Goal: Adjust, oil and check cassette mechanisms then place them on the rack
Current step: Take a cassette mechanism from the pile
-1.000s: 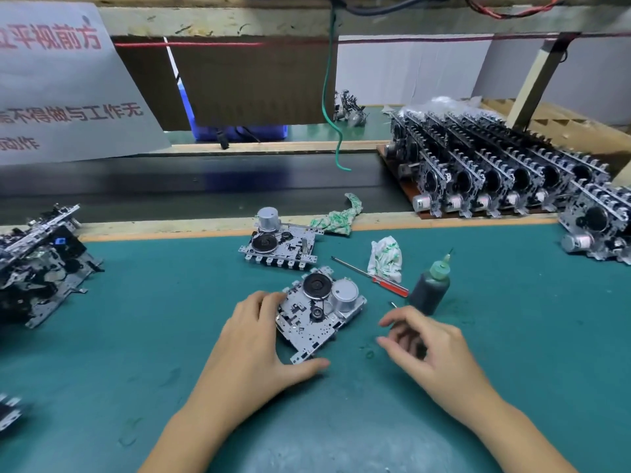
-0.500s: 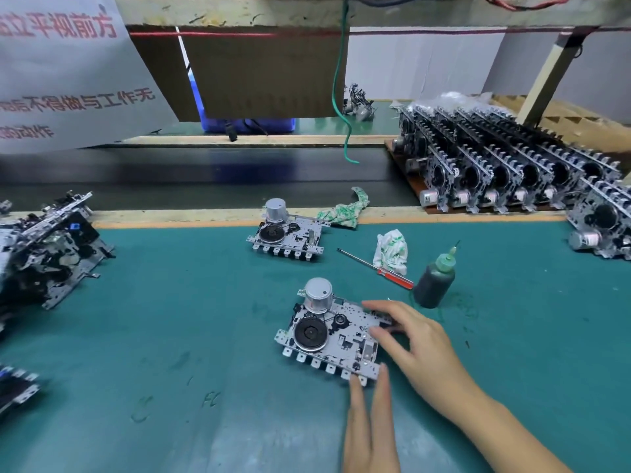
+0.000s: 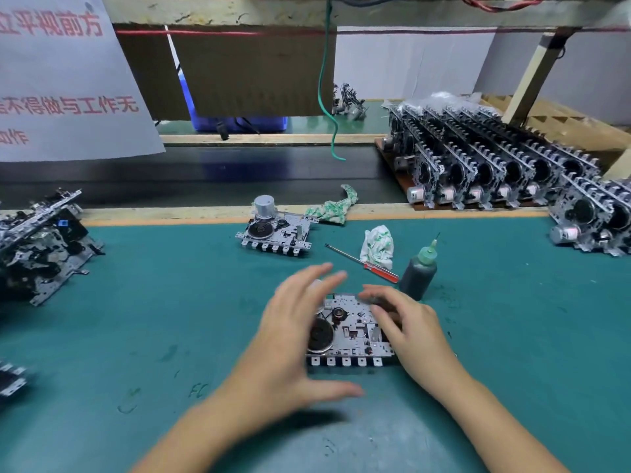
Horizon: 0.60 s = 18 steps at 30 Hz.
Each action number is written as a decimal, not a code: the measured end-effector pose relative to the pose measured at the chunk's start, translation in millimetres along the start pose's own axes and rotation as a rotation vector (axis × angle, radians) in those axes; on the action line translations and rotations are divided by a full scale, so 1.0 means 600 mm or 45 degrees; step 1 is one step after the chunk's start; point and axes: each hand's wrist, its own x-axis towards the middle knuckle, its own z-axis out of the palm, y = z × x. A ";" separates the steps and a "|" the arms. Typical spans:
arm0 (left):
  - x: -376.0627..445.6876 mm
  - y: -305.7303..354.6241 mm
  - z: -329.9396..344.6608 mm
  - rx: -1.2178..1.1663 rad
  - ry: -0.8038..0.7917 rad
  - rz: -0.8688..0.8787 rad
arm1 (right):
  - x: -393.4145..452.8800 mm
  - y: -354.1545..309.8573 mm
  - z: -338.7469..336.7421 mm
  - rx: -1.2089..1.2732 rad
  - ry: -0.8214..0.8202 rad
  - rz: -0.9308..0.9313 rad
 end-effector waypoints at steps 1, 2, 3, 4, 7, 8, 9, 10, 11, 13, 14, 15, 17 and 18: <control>0.001 -0.009 -0.013 -0.090 -0.138 -0.143 | -0.002 0.000 -0.003 -0.026 0.021 -0.010; -0.015 -0.041 -0.021 -0.073 -0.207 -0.169 | -0.003 0.000 -0.005 -0.042 0.055 -0.016; -0.031 -0.062 -0.026 -0.056 -0.270 -0.233 | -0.004 0.000 -0.009 -0.042 0.097 -0.016; -0.026 -0.067 -0.015 -0.042 -0.324 -0.231 | -0.005 0.000 -0.012 -0.030 0.144 -0.009; -0.021 -0.077 0.002 -0.101 -0.244 -0.224 | -0.003 0.000 -0.020 -0.019 0.247 0.031; -0.024 -0.079 0.001 -0.106 -0.211 -0.195 | -0.002 0.000 -0.021 -0.021 0.257 0.035; -0.025 -0.080 -0.001 -0.104 -0.206 -0.208 | -0.002 0.000 -0.021 -0.020 0.257 0.034; -0.025 -0.082 -0.002 -0.124 -0.220 -0.213 | -0.002 -0.001 -0.020 -0.018 0.253 0.032; -0.026 -0.080 0.000 -0.149 -0.226 -0.214 | -0.003 -0.002 -0.019 -0.017 0.249 0.028; -0.026 -0.079 0.000 -0.176 -0.205 -0.211 | -0.003 -0.004 -0.018 -0.028 0.241 0.023; -0.028 -0.082 0.000 -0.189 -0.204 -0.220 | -0.004 -0.004 -0.018 -0.034 0.237 0.025; -0.029 -0.083 0.000 -0.190 -0.210 -0.228 | -0.003 -0.005 -0.018 -0.036 0.235 0.027; -0.029 -0.078 0.002 -0.214 -0.201 -0.242 | -0.004 -0.006 -0.019 -0.035 0.228 0.029; -0.029 -0.077 0.004 -0.231 -0.193 -0.263 | -0.004 -0.007 -0.019 -0.038 0.222 0.027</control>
